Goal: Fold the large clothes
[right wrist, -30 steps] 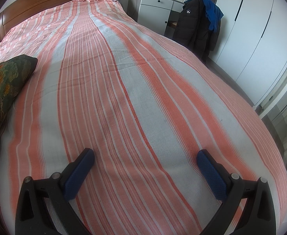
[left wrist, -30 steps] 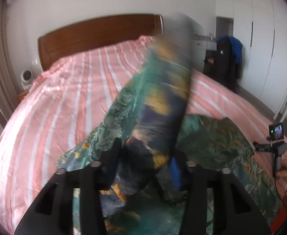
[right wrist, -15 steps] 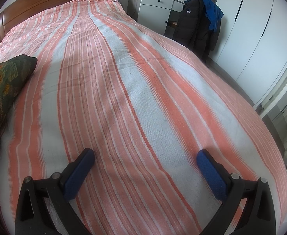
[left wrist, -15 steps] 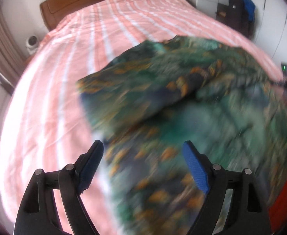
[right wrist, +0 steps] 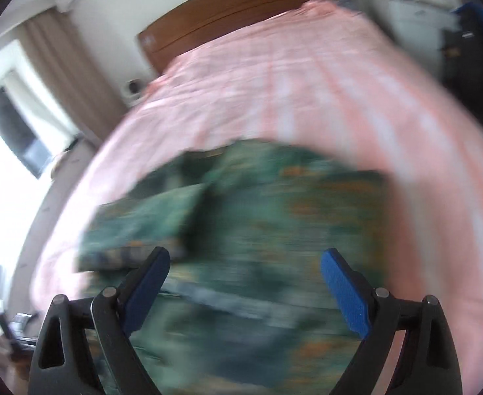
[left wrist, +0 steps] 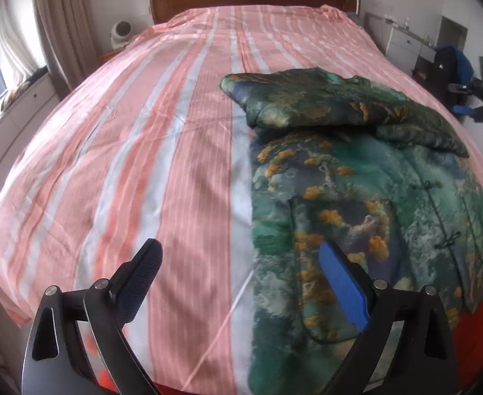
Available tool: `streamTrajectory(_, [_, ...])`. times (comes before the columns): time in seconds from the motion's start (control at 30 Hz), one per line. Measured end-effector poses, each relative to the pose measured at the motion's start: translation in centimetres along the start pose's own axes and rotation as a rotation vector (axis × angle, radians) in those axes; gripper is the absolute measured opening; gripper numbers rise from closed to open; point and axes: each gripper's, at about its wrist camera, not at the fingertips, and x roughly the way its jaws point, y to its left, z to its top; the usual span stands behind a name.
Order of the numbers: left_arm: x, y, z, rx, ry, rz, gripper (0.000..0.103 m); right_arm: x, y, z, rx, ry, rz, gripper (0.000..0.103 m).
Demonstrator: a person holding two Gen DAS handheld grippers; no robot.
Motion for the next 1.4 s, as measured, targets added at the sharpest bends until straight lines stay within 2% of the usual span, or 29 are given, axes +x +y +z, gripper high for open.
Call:
streamTrajectory(0.03, [-0.4, -0.3, 0.0, -0.007, -0.012, -0.009, 0.097, 2.4, 2.0, 0.5, -0.001, 0.053, 0.049, 0.091])
streamTrajectory(0.1, [-1.1, -0.9, -0.2, -0.013, -0.036, -0.023, 0.097, 7.0, 4.4, 0.6, 0.005, 0.139, 0.045, 0.080])
streamTrajectory(0.17, [-1.8, -0.9, -0.7, -0.010, -0.043, -0.033, 0.097, 11.3, 4.8, 0.5, 0.052, 0.221, 0.017, 0.056])
streamTrajectory(0.2, [-2.0, -0.7, -1.0, -0.004, -0.042, -0.025, 0.097, 13.0, 4.6, 0.1, 0.089, 0.246, 0.001, 0.053])
streamTrajectory(0.23, [-2.2, -0.5, -1.3, 0.003, -0.040, -0.007, 0.097, 14.1, 4.3, -0.2, 0.121, 0.261, -0.005, 0.041])
streamTrajectory(0.27, [-2.3, -0.2, -1.7, 0.006, -0.038, 0.012, 0.097, 14.8, 4.2, -0.4, 0.142, 0.259, -0.003, 0.019])
streamTrajectory(0.37, [-2.3, 1.5, -2.7, -0.028, -0.034, 0.033, 0.097, 12.5, 5.8, -0.8, 0.054, 0.173, 0.003, 0.016])
streamTrajectory(0.43, [-2.1, 2.4, -3.0, -0.073, -0.027, 0.008, 0.097, 10.3, 6.5, -1.3, 0.018, 0.137, -0.010, 0.016])
streamTrajectory(0.5, [-1.1, 2.7, -2.7, -0.113, -0.012, -0.033, 0.097, 10.3, 6.1, -2.3, 0.007, 0.151, -0.087, 0.016])
streamTrajectory(0.53, [-0.6, 2.6, -2.5, -0.122, -0.004, -0.041, 0.097, 11.1, 5.7, -2.8, -0.011, 0.172, -0.119, 0.019])
streamTrajectory(0.57, [-0.2, 2.3, -2.3, -0.123, 0.002, -0.050, 0.097, 12.1, 5.2, -3.3, -0.011, 0.194, -0.124, 0.026])
streamTrajectory(0.6, [0.1, 1.9, -2.1, -0.118, 0.009, -0.055, 0.097, 12.6, 4.8, -3.7, 0.007, 0.195, -0.111, 0.029])
streamTrajectory(0.73, [0.7, 1.4, -2.1, -0.116, 0.042, -0.017, 0.097, 10.3, 4.1, -3.9, 0.088, 0.106, -0.007, 0.060])
streamTrajectory(0.83, [0.8, 0.6, -2.2, -0.081, 0.050, 0.088, 0.097, 6.1, 4.5, -4.8, 0.051, 0.049, 0.028, 0.063])
streamTrajectory(0.87, [0.9, 0.3, -2.1, -0.067, 0.051, 0.123, 0.097, 4.4, 4.8, -5.6, 0.012, 0.035, 0.027, 0.068])
streamTrajectory(0.97, [0.9, -0.7, -1.9, -0.057, 0.046, 0.162, 0.097, -0.2, 5.8, -8.5, -0.120, 0.001, -0.022, 0.079])
streamTrajectory(1.07, [1.0, -1.4, -1.6, -0.058, 0.042, 0.158, 0.097, -4.0, 5.7, -12.0, -0.198, -0.010, -0.089, 0.083])
streamTrajectory(1.17, [1.1, -2.2, -1.4, -0.032, 0.044, 0.174, 0.097, -6.3, 4.7, -15.1, -0.194, 0.000, -0.143, 0.085])
streamTrajectory(1.27, [0.9, -2.9, -1.5, -0.007, 0.042, 0.194, 0.097, -7.1, 3.8, -18.0, -0.188, 0.017, -0.188, 0.085])
streamTrajectory(1.4, [1.0, -3.4, -1.7, 0.016, 0.048, 0.212, 0.097, -7.3, 2.4, -20.9, -0.154, 0.041, -0.205, 0.085])
